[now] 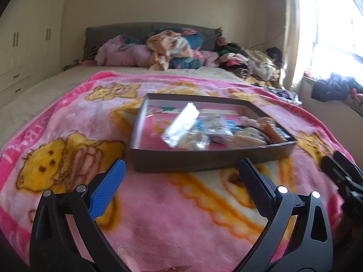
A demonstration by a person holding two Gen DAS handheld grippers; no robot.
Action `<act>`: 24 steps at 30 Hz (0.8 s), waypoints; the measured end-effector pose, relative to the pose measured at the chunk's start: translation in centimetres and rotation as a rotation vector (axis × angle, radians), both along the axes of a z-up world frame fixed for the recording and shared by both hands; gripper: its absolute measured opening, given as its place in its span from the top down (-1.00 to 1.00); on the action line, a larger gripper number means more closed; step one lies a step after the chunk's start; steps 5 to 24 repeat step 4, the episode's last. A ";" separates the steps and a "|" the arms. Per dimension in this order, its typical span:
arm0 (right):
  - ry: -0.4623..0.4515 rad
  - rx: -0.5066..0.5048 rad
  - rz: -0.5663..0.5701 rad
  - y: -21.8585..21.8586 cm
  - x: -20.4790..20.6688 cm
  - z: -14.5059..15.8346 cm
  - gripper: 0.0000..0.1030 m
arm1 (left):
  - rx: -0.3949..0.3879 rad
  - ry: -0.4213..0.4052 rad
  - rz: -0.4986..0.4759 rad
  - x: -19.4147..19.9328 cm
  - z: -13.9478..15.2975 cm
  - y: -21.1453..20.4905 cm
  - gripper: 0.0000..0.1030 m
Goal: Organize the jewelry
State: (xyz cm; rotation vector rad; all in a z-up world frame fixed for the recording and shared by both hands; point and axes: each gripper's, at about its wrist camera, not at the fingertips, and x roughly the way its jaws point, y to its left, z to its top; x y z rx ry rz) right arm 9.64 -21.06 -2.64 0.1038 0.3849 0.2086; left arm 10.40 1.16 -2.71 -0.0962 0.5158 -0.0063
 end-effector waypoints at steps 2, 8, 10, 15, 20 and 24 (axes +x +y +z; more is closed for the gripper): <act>0.086 0.055 -0.029 -1.8 2.0 -0.1 -0.88 | -0.012 0.022 0.048 1.1 -0.1 1.5 -0.78; 0.203 0.105 -0.075 -4.4 4.8 -0.5 -0.88 | -0.022 0.049 0.104 2.6 -0.1 3.3 -0.78; 0.203 0.105 -0.075 -4.4 4.8 -0.5 -0.88 | -0.022 0.049 0.104 2.6 -0.1 3.3 -0.78; 0.203 0.105 -0.075 -4.4 4.8 -0.5 -0.88 | -0.022 0.049 0.104 2.6 -0.1 3.3 -0.78; 0.203 0.105 -0.075 -4.4 4.8 -0.5 -0.88 | -0.022 0.049 0.104 2.6 -0.1 3.3 -0.78; 0.203 0.105 -0.075 -4.4 4.8 -0.5 -0.88 | -0.022 0.049 0.104 2.6 -0.1 3.3 -0.78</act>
